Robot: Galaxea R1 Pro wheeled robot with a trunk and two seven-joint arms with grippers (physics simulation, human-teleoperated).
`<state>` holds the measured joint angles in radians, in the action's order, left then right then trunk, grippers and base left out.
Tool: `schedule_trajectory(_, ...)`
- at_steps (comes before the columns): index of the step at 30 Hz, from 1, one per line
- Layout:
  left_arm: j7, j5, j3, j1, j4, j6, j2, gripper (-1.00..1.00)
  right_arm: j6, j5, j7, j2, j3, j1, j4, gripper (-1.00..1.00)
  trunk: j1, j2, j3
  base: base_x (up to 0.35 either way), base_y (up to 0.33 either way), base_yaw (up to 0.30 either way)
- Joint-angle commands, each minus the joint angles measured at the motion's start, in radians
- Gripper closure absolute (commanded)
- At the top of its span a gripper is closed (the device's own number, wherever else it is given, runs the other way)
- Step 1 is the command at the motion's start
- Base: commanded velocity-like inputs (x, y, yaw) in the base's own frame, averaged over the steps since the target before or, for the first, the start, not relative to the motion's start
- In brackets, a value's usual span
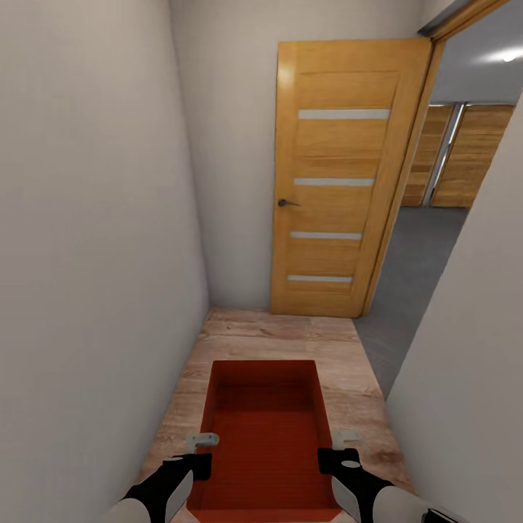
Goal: Move the two storage containers from the living room to the garage. In the garage, place one container on the floor and stack the other container on top of it (either order is fine).
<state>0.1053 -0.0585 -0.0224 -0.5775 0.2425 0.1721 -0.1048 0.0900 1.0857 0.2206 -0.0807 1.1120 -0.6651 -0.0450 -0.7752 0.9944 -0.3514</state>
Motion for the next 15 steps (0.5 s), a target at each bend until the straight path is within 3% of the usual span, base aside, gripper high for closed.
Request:
schedule_trajectory(1, 0.007, -0.026, -0.022, 0.000, 0.002, 0.006, 0.000, 1.00, 0.004, 0.008, 0.005, 0.008, 0.017, -0.001, 0.014, 1.00, -0.001, 0.001, -0.001, 0.323, 0.000, 0.000)
schedule_trajectory(15, 0.007, -0.026, -0.022, -0.001, 0.002, 0.006, 0.000, 1.00, 0.004, 0.008, 0.005, 0.007, 0.017, -0.001, 0.014, 1.00, -0.001, 0.001, -0.001, 0.323, 0.000, 0.000)
